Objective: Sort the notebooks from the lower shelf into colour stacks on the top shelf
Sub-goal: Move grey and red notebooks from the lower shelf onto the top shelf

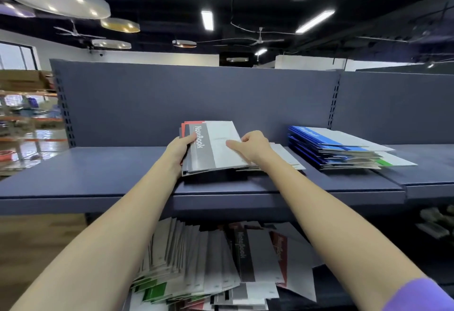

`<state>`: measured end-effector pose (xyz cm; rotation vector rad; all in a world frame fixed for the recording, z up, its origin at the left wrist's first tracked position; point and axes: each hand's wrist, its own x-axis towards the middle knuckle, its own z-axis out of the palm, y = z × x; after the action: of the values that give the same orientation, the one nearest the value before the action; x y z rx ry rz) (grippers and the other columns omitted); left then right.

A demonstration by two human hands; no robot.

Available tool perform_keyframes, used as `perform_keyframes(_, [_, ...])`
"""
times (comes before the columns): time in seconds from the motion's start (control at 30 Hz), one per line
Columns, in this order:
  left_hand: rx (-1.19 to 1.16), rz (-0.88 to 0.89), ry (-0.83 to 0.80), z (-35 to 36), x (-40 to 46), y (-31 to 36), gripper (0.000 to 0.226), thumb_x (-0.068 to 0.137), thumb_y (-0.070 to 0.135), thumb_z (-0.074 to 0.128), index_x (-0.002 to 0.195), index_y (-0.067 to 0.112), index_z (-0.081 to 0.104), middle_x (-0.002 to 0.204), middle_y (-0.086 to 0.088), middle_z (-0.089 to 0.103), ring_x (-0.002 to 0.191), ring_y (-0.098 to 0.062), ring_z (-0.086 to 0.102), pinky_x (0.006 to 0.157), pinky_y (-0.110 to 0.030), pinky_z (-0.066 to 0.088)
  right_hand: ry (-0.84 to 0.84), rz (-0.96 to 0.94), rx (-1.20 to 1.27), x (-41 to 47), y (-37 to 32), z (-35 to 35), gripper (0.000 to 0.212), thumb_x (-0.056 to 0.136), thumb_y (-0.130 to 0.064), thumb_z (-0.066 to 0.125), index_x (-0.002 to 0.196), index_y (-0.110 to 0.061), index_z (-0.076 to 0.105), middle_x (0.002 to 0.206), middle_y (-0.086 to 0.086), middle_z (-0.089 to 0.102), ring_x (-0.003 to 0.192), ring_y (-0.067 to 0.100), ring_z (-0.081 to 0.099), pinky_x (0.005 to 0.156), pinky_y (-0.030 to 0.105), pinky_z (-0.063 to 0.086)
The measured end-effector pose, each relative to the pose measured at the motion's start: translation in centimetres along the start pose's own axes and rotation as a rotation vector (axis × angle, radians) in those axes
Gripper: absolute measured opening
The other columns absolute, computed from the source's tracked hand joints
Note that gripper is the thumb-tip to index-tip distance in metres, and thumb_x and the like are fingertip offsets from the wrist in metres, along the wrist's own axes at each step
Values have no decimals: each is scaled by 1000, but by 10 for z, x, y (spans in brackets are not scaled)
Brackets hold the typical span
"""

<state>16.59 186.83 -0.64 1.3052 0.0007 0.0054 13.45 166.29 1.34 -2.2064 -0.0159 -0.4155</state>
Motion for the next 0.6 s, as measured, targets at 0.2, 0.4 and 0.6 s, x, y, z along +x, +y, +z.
perform_keyframes(0.2, [18,37,14,1,-1,-3,35,95,24,65,126,10,60,108,-11,73,81,-25,72,52,-31,57,253,123,-45,10,23,-26,21,85,-28,65,92,-11,55,93,7,62,84,29,55,64,32,40])
perform_keyframes(0.4, [-15,75,69,0,5,-6,36,93,20,66,128,11,60,111,-11,72,91,-28,71,66,-36,57,193,249,-344,13,48,-52,27,82,-30,66,100,-11,59,102,8,64,87,30,55,68,31,39])
perform_keyframes(0.6, [-133,107,171,-1,7,-4,35,94,15,63,129,12,56,109,-7,70,79,-20,68,56,-29,52,177,254,-497,14,50,-45,19,89,-22,61,104,-13,54,114,11,64,96,33,56,75,34,41])
